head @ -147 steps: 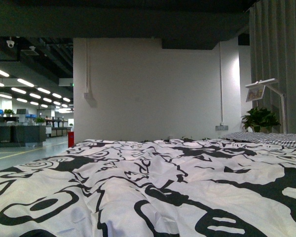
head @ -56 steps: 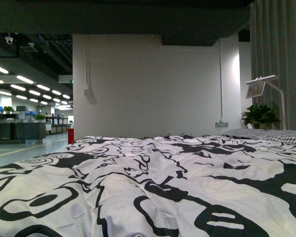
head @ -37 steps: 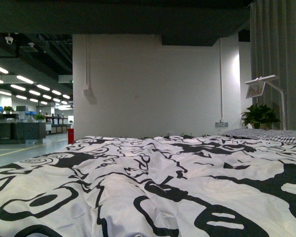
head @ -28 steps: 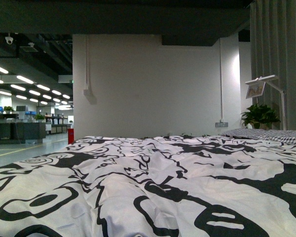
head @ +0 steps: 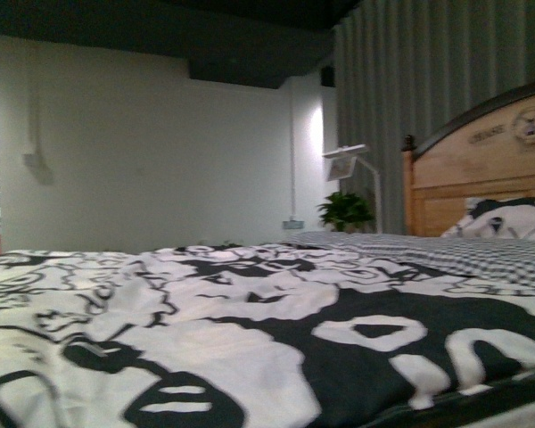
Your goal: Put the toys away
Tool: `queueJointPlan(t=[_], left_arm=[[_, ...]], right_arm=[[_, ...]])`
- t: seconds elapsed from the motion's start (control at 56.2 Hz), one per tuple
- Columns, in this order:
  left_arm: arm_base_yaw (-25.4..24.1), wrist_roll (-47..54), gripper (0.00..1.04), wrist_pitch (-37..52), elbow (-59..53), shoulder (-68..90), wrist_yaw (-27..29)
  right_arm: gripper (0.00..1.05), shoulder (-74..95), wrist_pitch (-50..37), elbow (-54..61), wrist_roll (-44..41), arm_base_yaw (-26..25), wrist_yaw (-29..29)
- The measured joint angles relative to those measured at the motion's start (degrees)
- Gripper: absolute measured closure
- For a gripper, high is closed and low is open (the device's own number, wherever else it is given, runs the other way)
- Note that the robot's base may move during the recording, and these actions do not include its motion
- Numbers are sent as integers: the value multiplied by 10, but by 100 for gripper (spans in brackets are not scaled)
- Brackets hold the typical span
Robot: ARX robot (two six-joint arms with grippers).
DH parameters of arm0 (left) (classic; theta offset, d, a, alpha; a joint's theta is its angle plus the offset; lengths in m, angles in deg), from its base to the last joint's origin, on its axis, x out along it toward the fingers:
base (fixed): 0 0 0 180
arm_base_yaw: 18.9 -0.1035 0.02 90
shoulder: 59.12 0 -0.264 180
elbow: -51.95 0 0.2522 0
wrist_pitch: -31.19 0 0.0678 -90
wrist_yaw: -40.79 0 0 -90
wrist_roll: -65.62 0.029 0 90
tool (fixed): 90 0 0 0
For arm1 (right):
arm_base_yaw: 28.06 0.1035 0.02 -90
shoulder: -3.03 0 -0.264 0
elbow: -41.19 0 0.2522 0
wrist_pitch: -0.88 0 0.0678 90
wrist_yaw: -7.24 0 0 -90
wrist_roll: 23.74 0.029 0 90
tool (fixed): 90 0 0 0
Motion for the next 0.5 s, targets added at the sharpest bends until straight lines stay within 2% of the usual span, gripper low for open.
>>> queueJointPlan(t=[0.499], left_arm=[[0, 0, 6, 0, 0, 0, 1]], right_arm=[[95, 0, 0, 0, 0, 0, 1]])
